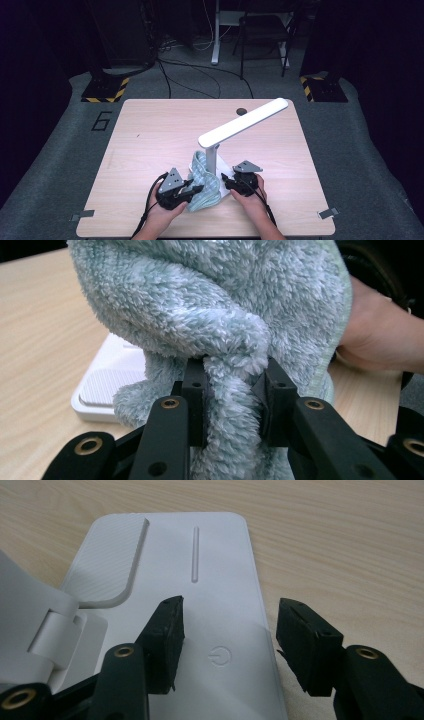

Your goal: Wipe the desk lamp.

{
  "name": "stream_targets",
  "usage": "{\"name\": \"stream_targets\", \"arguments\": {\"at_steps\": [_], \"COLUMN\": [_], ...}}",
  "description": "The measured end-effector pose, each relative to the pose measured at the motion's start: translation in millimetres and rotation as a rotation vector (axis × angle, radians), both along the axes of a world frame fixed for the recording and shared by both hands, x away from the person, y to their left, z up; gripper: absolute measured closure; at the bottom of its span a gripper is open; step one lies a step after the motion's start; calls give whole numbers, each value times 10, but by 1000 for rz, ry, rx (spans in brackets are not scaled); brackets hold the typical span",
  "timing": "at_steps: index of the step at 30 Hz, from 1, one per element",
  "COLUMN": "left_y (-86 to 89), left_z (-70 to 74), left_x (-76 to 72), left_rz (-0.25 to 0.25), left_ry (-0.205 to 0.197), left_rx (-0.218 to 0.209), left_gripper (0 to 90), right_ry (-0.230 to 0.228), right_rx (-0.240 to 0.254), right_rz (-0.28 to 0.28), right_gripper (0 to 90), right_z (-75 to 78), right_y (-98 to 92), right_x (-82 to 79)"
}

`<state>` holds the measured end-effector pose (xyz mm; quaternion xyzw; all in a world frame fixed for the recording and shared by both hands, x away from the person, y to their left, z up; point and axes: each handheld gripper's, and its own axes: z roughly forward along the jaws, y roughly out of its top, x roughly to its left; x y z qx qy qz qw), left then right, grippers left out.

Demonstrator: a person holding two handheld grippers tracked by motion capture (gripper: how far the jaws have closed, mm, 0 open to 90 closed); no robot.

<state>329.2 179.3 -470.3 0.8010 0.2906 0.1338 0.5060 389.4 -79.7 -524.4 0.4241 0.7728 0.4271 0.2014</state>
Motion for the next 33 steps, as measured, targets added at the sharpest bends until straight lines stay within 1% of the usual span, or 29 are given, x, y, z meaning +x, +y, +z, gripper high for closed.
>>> {"name": "stream_targets", "arguments": {"at_steps": [1,3,4,5,6,7,8,9,10,12,13,15,16,18,19,20,21,22,23,24,27,28,33], "left_y": [1,-1,-4,-3,-9,-15,-21,-31,-25,-34,-32,-25,-29,-23,-23,-14,-17,-7,-3,1,27,30,41], "left_z": [-30,-79,-100,-116,-135,-154,-169,-185,-186,-183,-169,-132,-118,-75,-60,-34,-20,9,35,62,177,220,473], "left_x": [6,18,22,27,30,32,30,30,39,36,34,23,18,7,0,-6,-12,-16,-26,-30,-53,-59,-78], "left_rz": [0,-7,-3,-9,-9,-7,-8,-5,-11,-2,-3,-10,-5,-11,-10,-22,-11,-19,-21,-17,-23,-23,-29], "left_ry": [7,22,21,30,37,38,49,51,50,50,47,50,37,34,25,29,18,19,21,8,-6,-19,-50], "left_rx": [5,15,19,25,19,21,22,22,36,20,24,27,28,30,20,17,5,9,-2,-8,-33,-40,-66], "left_gripper": [702,701,701,701,701,701,701,701,702,701,701,701,701,701,701,701,700,700,700,700,700,699,699], "right_ry": [8,12,16,18,21,22,24,29,40,37,52,46,49,49,53,52,51,46,45,45,50,49,55], "right_rx": [5,2,12,15,17,25,34,37,37,46,47,52,52,56,51,51,54,54,51,52,53,53,63], "right_rz": [-7,4,0,0,1,6,3,3,6,2,0,0,3,4,5,4,1,1,3,3,-4,-3,-3], "right_gripper": [445,445,445,445,445,445,445,445,445,445,445,445,445,446,447,447,447,447,448,447,448,448,448], "right_z": [0,-2,-5,-7,-7,-10,-12,-16,-11,-14,-11,-16,-16,-17,-15,-15,-14,-16,-16,-16,-14,-15,-16], "right_y": [0,-20,-22,-27,-26,-32,-36,-42,-46,-44,-45,-50,-52,-52,-53,-52,-49,-49,-51,-51,-47,-47,-47], "right_x": [-3,11,12,13,20,25,29,33,32,35,32,40,44,46,44,44,42,42,42,43,34,35,36]}}
